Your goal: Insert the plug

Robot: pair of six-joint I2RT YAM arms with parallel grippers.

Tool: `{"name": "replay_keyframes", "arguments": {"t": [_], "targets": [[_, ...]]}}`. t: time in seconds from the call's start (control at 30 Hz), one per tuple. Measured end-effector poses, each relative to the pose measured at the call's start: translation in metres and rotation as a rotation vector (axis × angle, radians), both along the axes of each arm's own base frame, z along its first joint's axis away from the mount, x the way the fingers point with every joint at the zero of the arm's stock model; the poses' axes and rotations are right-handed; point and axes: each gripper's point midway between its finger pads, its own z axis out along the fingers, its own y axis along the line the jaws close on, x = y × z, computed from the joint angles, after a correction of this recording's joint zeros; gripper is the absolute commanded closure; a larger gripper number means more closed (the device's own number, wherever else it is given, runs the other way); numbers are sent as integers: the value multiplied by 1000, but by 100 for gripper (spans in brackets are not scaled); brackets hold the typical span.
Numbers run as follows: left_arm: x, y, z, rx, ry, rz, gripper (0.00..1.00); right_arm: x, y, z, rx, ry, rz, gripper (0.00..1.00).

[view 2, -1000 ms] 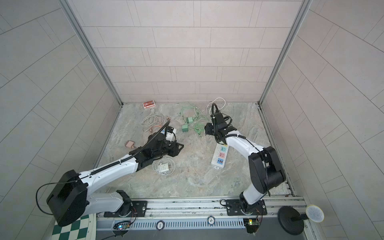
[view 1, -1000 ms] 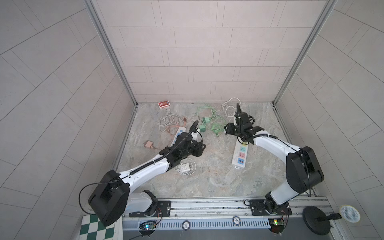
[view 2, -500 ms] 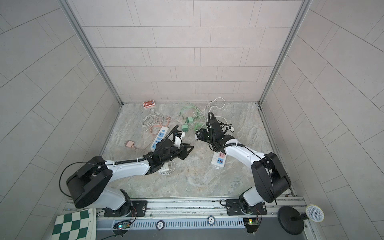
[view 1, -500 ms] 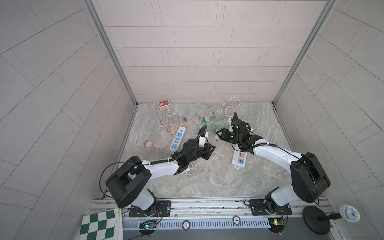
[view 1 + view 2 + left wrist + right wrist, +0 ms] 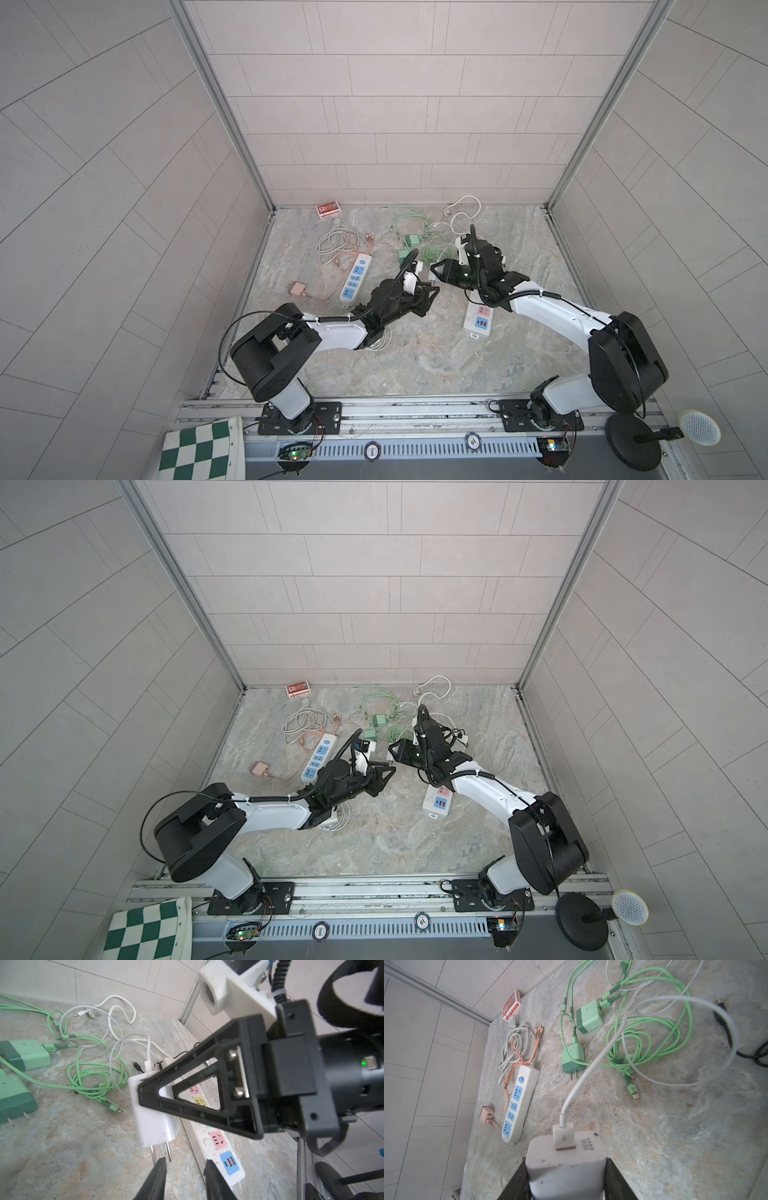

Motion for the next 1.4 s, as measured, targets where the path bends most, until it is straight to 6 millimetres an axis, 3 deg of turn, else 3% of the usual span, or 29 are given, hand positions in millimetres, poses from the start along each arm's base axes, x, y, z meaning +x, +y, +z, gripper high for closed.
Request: {"name": "replay_keyframes", "arguments": {"t": [0.17,0.47,0.77,1.13,1.27,1.4], "targets": [[4,3,1,9,-6,31,57,-3,-1,7,5,-16,2,69],[13,8,4,23,-13,85,49,-9,-4,-5,-8,10,4,70],[19,5,11,31,-17,98,49,-14,3,7,8,-20,24,70],[25,-3,7,14,-18,91,61,-15,8,13,27,-37,33,70],[27,-3,11,-17,-31,104,75,-15,8,18,38,-55,30,69],[28,-3,17,-46,-56,104,84,-14,7,26,48,-76,25,60]]}}
